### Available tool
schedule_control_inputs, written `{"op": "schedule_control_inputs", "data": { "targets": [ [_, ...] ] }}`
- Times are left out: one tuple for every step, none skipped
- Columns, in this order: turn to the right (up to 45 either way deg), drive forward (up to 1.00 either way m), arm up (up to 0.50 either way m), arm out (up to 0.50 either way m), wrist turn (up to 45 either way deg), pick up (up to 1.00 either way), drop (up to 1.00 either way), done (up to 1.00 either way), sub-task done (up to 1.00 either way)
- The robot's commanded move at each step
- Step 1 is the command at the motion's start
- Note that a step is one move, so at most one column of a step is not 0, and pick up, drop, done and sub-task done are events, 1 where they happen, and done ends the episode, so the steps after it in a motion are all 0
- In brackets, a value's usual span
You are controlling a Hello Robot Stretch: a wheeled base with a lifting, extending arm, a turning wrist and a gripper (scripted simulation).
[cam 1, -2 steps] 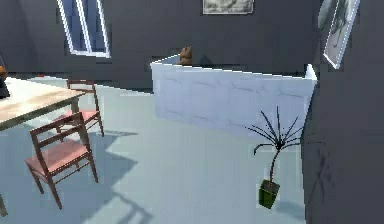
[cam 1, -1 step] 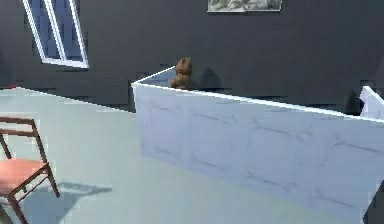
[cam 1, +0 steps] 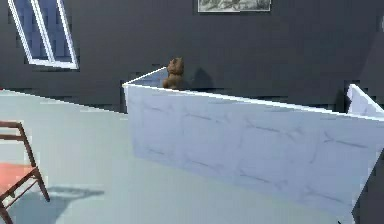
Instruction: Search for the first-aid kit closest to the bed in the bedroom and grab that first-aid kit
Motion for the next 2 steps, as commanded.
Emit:
{"op": "schedule_control_inputs", "data": {
  "targets": [
    [-45.0, 0.00, 0.00, 0.00, 0.0, 0.00, 0.00, 0.00, 0.00],
    [-3.0, 0.00, 0.00, 0.00, 0.0, 0.00, 0.00, 0.00, 0.00]
  ]
}}
